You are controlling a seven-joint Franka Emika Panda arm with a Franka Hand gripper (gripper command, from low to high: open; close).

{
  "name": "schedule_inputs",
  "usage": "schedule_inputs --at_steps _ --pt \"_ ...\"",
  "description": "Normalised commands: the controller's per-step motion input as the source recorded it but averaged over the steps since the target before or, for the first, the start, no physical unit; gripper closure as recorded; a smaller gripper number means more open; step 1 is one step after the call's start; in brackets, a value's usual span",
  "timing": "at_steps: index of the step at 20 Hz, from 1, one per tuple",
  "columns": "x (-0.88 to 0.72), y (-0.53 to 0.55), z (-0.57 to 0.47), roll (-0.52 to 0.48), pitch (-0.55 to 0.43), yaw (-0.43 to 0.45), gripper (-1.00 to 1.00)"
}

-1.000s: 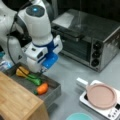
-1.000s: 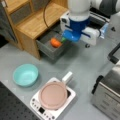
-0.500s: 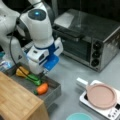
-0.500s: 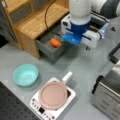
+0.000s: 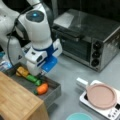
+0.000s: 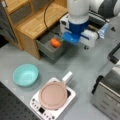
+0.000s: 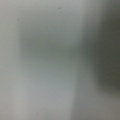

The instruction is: Open the drawer. Pick up the carrot. Put the carrots in the drawer.

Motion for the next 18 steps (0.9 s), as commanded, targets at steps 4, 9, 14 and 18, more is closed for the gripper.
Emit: schedule_inputs --at_steps 4,9,14,18 --pt "0.01 -0.23 0.03 0.000 -0.037 -0.039 -1.00" --pt "0.03 -0.25 0.04 -0.044 -0.030 -0.001 -1.00" --pt "0.02 -0.24 0.09 -0.083 -0.003 0.035 -1.00" --pt "0.00 -0.22 0.11 -0.097 0.026 0.062 -1.00"
